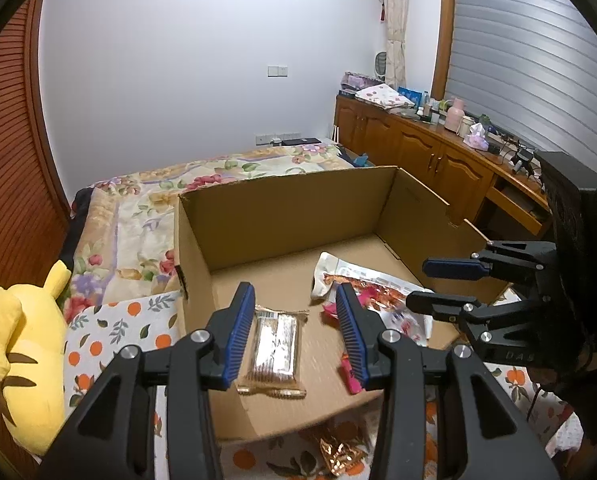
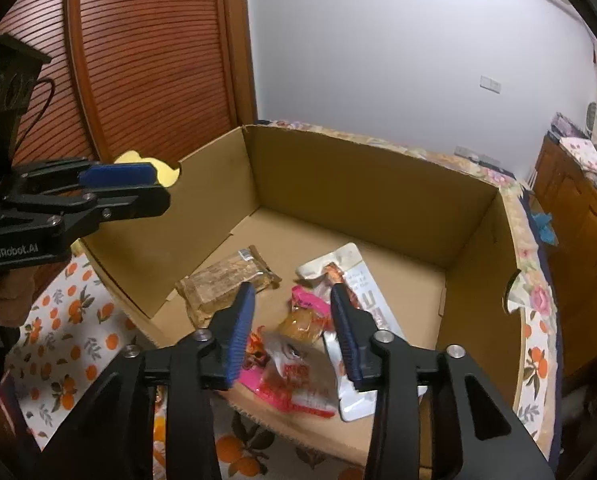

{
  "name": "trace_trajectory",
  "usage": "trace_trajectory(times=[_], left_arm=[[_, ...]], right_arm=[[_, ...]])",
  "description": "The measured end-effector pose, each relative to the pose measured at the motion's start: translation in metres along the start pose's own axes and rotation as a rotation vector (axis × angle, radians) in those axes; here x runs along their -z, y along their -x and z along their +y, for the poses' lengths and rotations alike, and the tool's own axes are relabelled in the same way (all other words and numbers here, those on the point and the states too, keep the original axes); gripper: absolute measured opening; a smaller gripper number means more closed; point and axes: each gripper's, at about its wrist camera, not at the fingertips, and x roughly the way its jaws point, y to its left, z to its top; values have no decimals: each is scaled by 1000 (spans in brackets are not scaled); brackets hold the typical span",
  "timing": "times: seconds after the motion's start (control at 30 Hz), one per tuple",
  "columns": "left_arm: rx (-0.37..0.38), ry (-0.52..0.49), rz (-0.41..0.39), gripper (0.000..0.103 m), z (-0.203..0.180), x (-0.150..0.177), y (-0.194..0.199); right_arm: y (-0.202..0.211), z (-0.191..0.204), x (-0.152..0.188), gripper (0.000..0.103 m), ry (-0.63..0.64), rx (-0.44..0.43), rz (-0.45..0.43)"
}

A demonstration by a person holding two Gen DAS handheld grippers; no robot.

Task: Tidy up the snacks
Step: 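Lift both packets over the box and open both tools to release them, then move both tools back toward the remaining snacks on the sheet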

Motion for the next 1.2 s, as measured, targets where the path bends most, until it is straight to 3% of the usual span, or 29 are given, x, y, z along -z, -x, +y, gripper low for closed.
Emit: trace_trajectory(times=[0.33,0.8,1.2], left_arm=[[-5,-22,-33,44,-15,13,37],[-8,-54,-54,46,-39,45,84],[3,-67,-27,47,-60,82,97]], right_arm=[[43,17,8,43,-5,20,-45],[94,52,48,46,3,56,-81],[117,66,88,50,-42,66,-84]])
